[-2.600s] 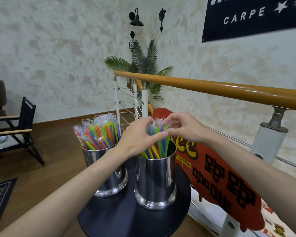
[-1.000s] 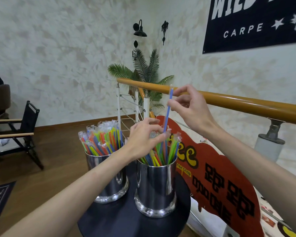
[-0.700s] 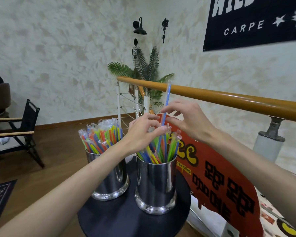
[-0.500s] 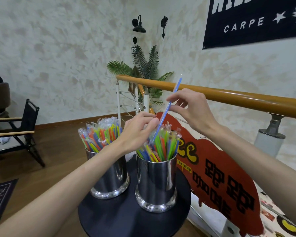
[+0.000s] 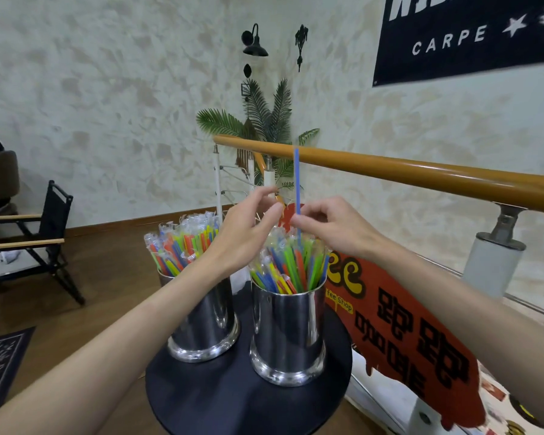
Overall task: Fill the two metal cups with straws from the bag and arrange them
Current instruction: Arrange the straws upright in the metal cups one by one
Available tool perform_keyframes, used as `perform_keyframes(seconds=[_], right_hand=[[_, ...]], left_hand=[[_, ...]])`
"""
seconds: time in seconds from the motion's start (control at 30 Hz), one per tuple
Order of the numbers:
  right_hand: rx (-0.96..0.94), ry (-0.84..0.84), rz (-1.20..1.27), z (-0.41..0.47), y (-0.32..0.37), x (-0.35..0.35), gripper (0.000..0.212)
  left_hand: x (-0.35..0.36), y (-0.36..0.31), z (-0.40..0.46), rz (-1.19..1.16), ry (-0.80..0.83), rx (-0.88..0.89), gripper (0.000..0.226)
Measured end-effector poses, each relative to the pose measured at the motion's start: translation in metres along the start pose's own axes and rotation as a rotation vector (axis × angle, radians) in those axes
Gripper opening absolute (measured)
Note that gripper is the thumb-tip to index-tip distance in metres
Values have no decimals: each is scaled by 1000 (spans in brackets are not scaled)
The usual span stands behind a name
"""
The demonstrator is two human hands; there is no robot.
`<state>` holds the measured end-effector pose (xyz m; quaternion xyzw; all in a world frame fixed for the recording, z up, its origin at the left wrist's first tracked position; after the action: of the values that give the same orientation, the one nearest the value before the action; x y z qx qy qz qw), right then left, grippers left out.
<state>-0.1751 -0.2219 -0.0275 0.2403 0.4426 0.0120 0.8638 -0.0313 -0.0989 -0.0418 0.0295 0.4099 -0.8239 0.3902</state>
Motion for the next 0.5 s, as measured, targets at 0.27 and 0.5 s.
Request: perform_keyframes(seconds=[0.27,0.5], right_hand=[[29,237,-96,-6,2,7,23],[144,-174,81,0,-24,-19,22]], left_hand=[[4,-21,14,-76,-170,127,22],[5,1,5,196,54,23,13]])
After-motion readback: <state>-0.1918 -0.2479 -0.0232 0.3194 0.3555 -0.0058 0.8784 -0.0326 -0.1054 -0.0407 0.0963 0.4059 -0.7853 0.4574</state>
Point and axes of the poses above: each hand's wrist, its own z-axis towards the middle knuckle, its own x-axis out of the palm, y = z × x, the point moved 2 cm from there along z, towards the middle knuckle, and after that the axes turned 9 degrees about -z, right-handed, at the moved point
